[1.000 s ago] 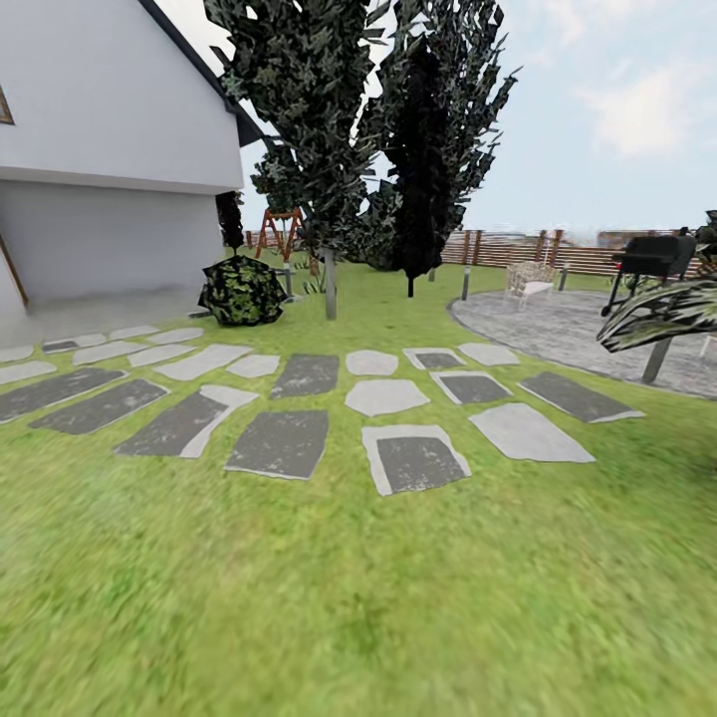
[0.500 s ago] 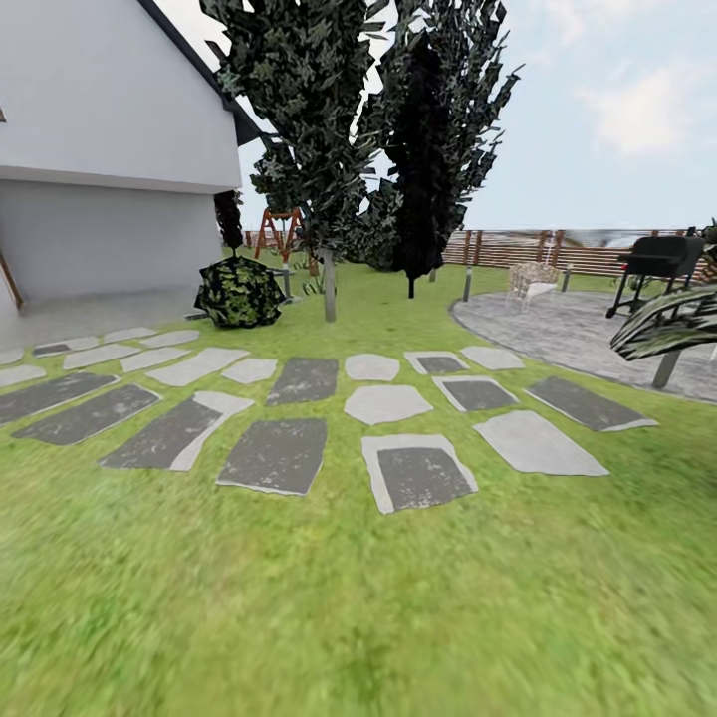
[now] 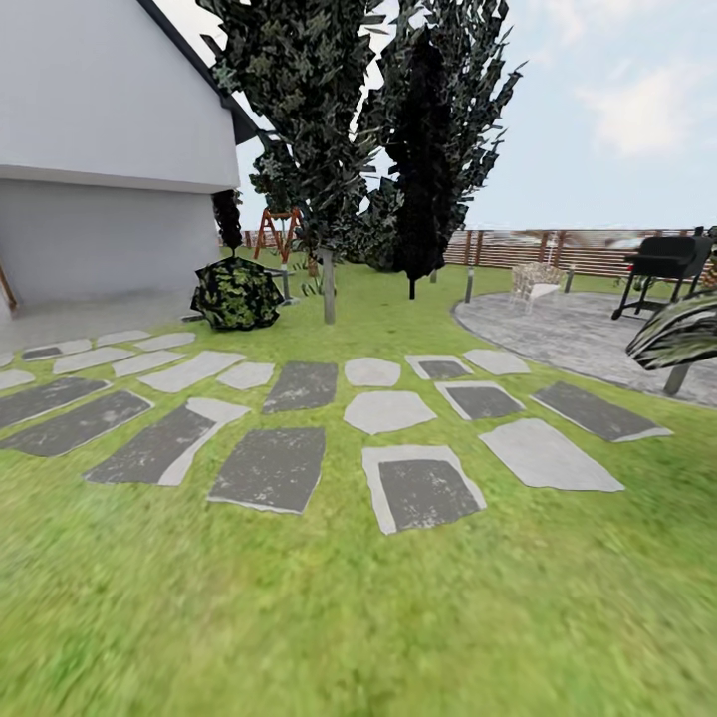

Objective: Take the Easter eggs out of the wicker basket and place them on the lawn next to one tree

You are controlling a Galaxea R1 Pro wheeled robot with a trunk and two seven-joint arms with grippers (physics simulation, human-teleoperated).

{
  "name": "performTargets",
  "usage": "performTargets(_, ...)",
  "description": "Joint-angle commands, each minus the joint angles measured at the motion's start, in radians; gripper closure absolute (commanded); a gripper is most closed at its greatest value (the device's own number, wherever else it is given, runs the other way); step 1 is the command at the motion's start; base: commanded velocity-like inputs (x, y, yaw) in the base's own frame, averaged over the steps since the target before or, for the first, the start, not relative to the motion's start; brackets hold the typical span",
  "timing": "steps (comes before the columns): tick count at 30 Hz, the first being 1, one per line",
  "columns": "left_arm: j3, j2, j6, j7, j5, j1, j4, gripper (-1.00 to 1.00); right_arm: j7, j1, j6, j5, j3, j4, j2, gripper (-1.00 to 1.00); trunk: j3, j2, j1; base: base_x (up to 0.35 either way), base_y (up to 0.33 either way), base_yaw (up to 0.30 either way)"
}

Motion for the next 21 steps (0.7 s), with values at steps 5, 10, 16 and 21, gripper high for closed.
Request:
performTargets(5,0.001,-0.002,0.001,-0.007,0.003,0.0,-0.002,-1.0,0.001,-0.001,-0.003,0.0,0.0,0.001,0.0,-1.0,-0.001,0.0,0.001,0.331,0.0,0.0)
performTargets(10,0.002,-0.004,0.001,-0.007,0.003,0.0,-0.002,-1.0,0.001,-0.001,-0.003,0.0,0.0,0.0,0.0,-1.0,-0.001,0.0,0.001,0.331,0.0,0.0)
performTargets(16,0.003,-0.004,0.001,-0.002,0.004,0.0,-0.002,-1.0,0.001,-0.001,-0.003,0.0,0.0,0.001,0.0,-1.0,-0.001,0.0,0.001,0.331,0.0,0.0)
performTargets(21,0.004,-0.003,0.001,0.0,0.005,0.0,-0.002,-1.0,0.001,-0.001,-0.003,0.0,0.0,0.001,0.0,-1.0,-0.001,0.0,0.001,0.331,0.0,0.0)
